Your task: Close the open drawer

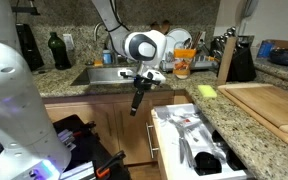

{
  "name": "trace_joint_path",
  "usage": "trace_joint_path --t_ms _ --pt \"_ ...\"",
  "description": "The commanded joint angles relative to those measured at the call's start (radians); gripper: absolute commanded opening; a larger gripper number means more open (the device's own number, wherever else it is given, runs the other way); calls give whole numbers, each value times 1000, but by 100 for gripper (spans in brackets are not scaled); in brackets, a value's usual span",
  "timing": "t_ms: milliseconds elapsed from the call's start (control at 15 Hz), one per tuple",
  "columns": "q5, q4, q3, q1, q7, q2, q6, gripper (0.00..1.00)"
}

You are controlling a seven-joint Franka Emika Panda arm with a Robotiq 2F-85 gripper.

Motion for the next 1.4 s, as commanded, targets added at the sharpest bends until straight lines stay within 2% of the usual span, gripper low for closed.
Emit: trace_joint_path --t_ms 0,67,267,600,800,1267,1333 --pt "-36 -19 -16 -16 61 8 59 100" --pt "-26 -3 -6 -8 47 1 28 100" --pt "-26 -5 -10 -11 53 1 29 100" --pt "-34 22 -45 -24 312 69 81 100" --pt "-25 25 -71 -29 405 106 102 100" --pt "-22 15 -73 -22 413 97 97 100" --pt "-42 30 -86 -19 457 124 106 100"
